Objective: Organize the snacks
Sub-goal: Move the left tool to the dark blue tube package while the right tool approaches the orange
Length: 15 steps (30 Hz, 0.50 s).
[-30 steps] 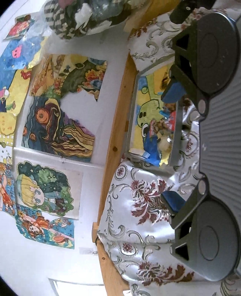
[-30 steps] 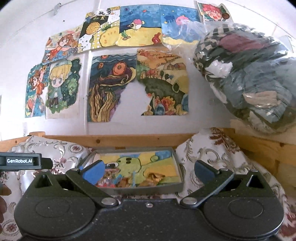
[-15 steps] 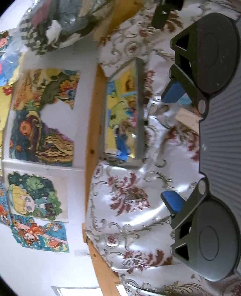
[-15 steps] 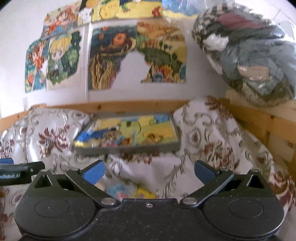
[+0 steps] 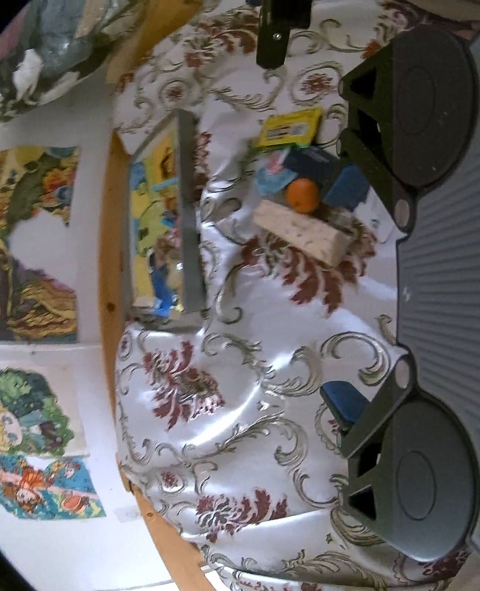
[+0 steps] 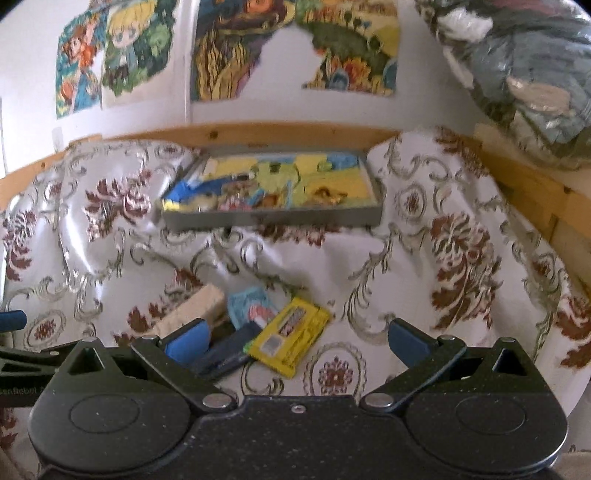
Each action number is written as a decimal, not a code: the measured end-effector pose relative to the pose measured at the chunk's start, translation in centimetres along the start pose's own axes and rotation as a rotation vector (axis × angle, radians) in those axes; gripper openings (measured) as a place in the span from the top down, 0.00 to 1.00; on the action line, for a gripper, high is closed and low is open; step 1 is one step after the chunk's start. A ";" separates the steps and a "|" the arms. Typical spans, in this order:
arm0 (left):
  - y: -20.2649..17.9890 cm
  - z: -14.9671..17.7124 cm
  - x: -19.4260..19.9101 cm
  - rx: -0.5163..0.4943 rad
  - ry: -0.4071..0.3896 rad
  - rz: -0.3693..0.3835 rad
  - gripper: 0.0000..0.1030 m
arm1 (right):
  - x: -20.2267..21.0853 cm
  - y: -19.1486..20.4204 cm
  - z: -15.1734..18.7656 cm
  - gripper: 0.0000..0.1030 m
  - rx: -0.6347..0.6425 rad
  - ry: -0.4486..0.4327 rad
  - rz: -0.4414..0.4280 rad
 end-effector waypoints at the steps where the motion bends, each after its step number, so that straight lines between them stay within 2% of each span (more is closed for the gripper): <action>1: -0.2 0.1 -0.1 -0.009 0.010 0.005 0.00 | -0.2 0.0 0.1 0.01 -0.003 0.016 0.001; 10: -1.3 1.0 -1.2 -0.061 0.091 0.041 0.00 | -1.9 0.1 0.8 0.01 -0.001 0.115 -0.009; 15: -1.9 1.6 -2.2 -0.071 0.199 0.106 0.00 | -2.7 0.6 1.2 0.01 0.014 0.162 -0.020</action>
Point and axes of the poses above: each gripper's, at about its wrist camera, not at the fingertips, and x roughly against the way its jaws point, y to its left, z to its underside, the point moved 6 cm from there along -x, roughly the way its jaws point, and after that the axes turned 5 degrees about y, right-handed, at the moved point
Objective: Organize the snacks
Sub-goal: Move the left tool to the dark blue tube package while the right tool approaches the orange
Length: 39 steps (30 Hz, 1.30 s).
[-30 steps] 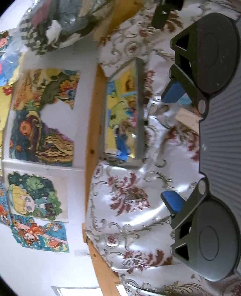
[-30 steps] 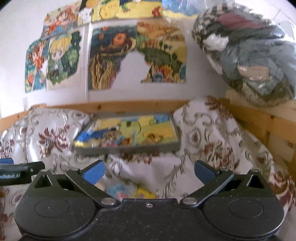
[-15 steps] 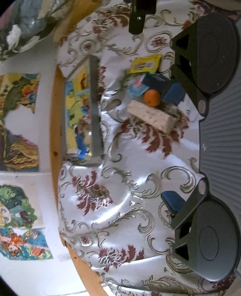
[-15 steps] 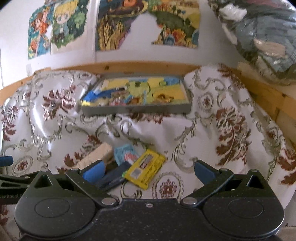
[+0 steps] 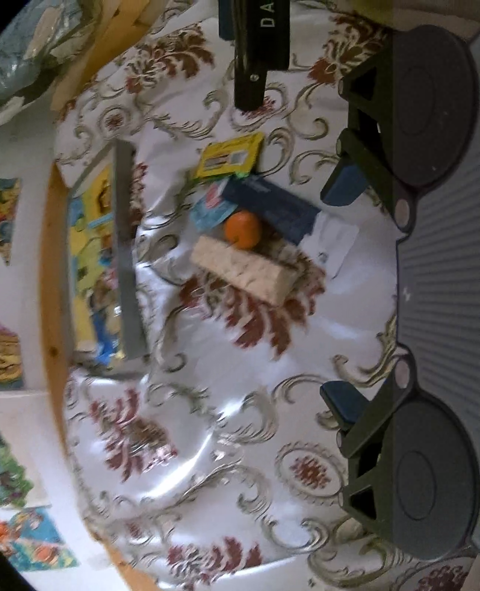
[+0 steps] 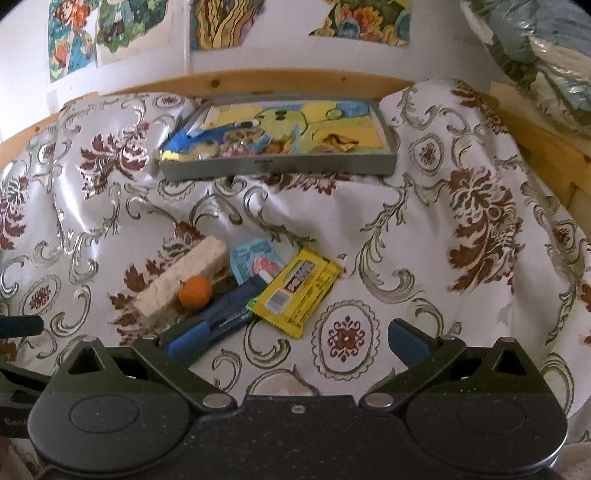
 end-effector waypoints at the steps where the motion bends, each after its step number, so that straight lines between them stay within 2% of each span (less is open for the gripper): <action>1: -0.1 0.0 -0.2 -0.005 0.010 0.005 0.00 | -0.2 0.0 0.0 0.01 0.001 0.008 -0.003; 14: 0.3 -1.0 -2.1 -0.096 0.102 0.041 0.00 | -2.1 0.3 0.4 0.01 0.000 0.101 -0.042; 23: 0.6 -0.6 -3.2 -0.067 0.134 0.063 0.00 | -4.7 1.2 0.2 0.01 -0.021 0.200 -0.168; 26: 0.3 -0.5 -3.3 -0.074 0.129 0.071 0.00 | -5.2 1.5 -0.3 0.01 -0.010 0.199 -0.203; 29: -0.1 -0.6 -3.4 -0.088 0.122 0.083 0.00 | -5.6 1.8 -1.1 0.01 0.028 0.178 -0.235; 36: -0.8 -0.9 -4.1 -0.118 0.104 0.107 0.00 | -6.4 4.1 -2.2 0.01 0.251 0.135 -0.319; 39: -1.2 -0.8 -4.5 -0.125 0.112 0.130 0.00 | -6.9 4.8 -2.7 0.04 0.323 0.107 -0.341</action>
Point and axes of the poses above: each gripper's, at about its wrist camera, not at the fingertips, and x roughly against the way its jaws point, y to its left, z to its underside, the point moved 6 cm from there along -x, roughly the way its jaws point, and after that the axes turned 5 degrees about y, right-handed, at the moved point
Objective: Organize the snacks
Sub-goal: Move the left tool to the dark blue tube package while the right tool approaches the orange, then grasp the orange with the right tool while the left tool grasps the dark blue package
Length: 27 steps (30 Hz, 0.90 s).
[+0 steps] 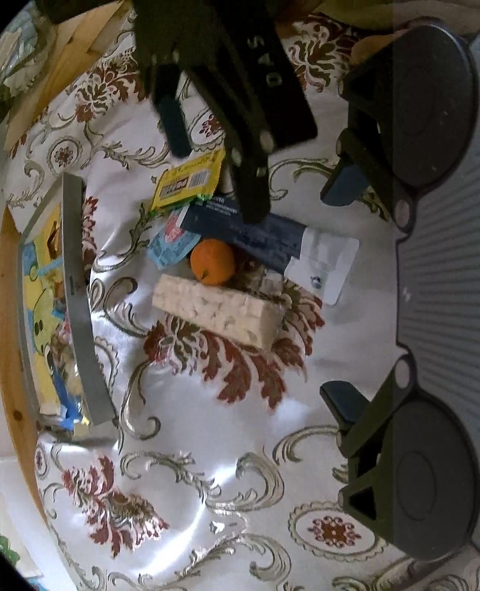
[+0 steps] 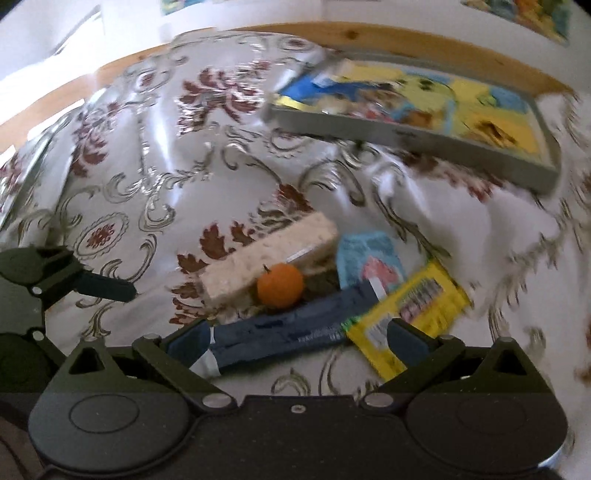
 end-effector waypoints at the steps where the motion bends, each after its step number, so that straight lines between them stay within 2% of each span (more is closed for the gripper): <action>1: -0.1 0.0 -0.1 -0.002 -0.001 0.008 0.01 | -0.2 0.0 -0.3 0.06 0.015 -0.007 -0.001; 8: -1.3 -0.2 -0.5 -0.072 -0.020 0.025 0.03 | -2.7 -0.5 -2.1 0.22 0.038 -0.040 -0.010; 11: -1.9 -0.1 -0.8 -0.100 -0.019 0.043 0.06 | -3.7 0.0 -2.4 0.33 0.050 -0.030 -0.020; 13: -2.3 -0.2 -0.9 -0.114 -0.025 0.056 0.09 | -4.2 0.3 -2.4 0.45 0.065 -0.016 -0.016; 16: -2.8 -0.4 -1.1 -0.131 -0.039 0.062 0.13 | -4.5 0.6 -2.2 0.54 0.076 0.003 -0.025; 18: -3.0 -0.5 -1.3 -0.140 -0.046 0.066 0.20 | -4.3 0.7 -2.2 0.60 0.076 0.007 -0.036; 24: -2.8 -0.7 -1.8 -0.132 -0.041 0.084 0.30 | -5.0 0.7 -1.8 0.63 0.055 0.060 -0.058; 27: -2.5 -0.9 -2.0 -0.120 -0.044 0.084 0.36 | -5.1 0.8 -1.9 0.65 0.052 0.051 -0.049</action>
Point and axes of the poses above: each gripper's, at about its wrist camera, not at the fingertips, and x roughly against the way its jaws point, y to its left, z to its underside, the point moved 6 cm from there along -x, roughly the way its jaws point, and after that the axes turned 5 degrees about y, right-handed, at the moved point
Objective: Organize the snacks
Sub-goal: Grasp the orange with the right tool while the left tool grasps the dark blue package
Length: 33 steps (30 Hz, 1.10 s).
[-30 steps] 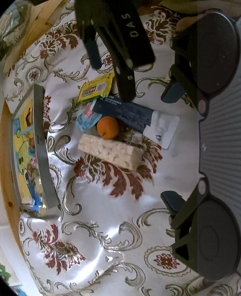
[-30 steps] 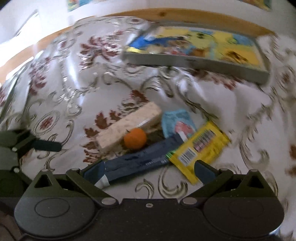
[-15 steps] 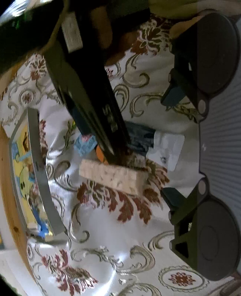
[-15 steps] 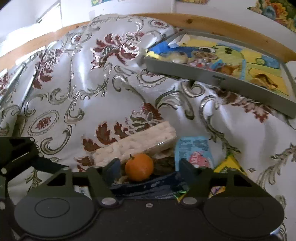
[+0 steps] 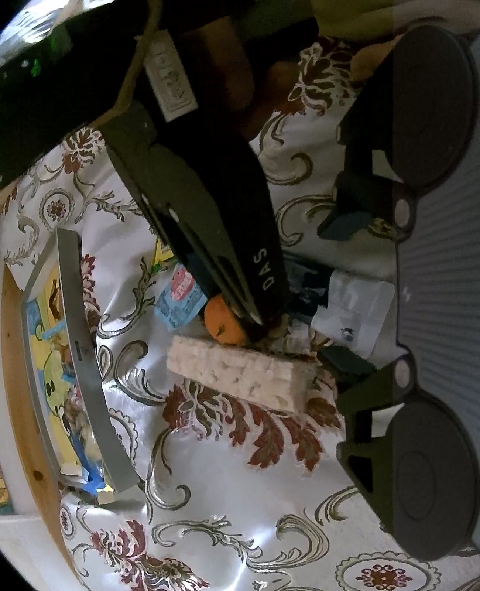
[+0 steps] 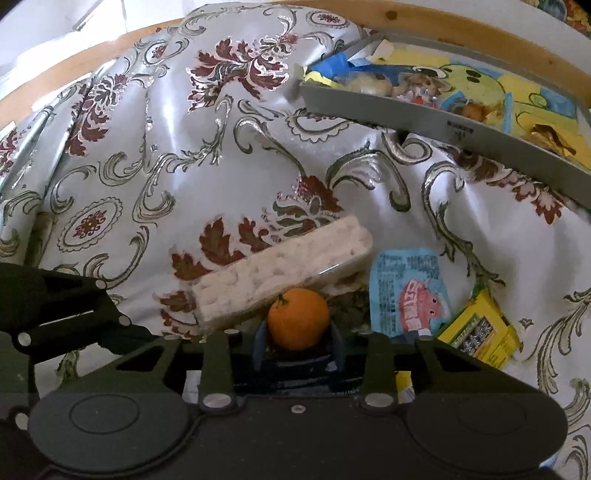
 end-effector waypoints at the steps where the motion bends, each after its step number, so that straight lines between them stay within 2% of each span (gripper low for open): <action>1: 0.1 -0.1 -0.1 0.005 -0.002 0.002 0.37 | 0.1 -0.1 0.0 0.65 -0.007 -0.004 -0.002; 6: 0.2 -0.4 -0.3 0.019 -0.014 0.009 0.41 | 1.2 -0.9 -0.3 0.65 -0.032 -0.030 0.015; 12: -0.4 -1.0 -0.8 -0.003 -0.030 0.023 0.41 | 4.4 -3.0 -0.7 0.65 -0.135 -0.116 0.042; 17: -0.8 -2.1 -1.5 -0.016 -0.052 0.054 0.42 | 5.6 -4.5 -0.4 0.65 -0.195 -0.139 0.066; 22: -0.7 -2.7 -2.4 -0.028 -0.031 0.066 0.44 | 6.2 -5.3 -0.3 0.65 -0.242 -0.162 0.072; 26: -0.3 -2.8 -2.4 -0.018 -0.029 0.057 0.55 | 6.1 -5.6 -0.3 0.65 -0.255 -0.161 0.075; 33: 0.1 -2.7 -1.8 0.023 -0.022 0.059 0.65 | 5.9 -5.5 -0.3 0.65 -0.249 -0.160 0.079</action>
Point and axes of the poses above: each gripper's, at about its wrist camera, not at the fingertips, and x roughly against the way its jaws point, y to its left, z to its underside, the point moved 6 cm from there along -x, roughly the way its jaws point, and after that the axes turned 5 degrees about y, right-handed, at the moved point
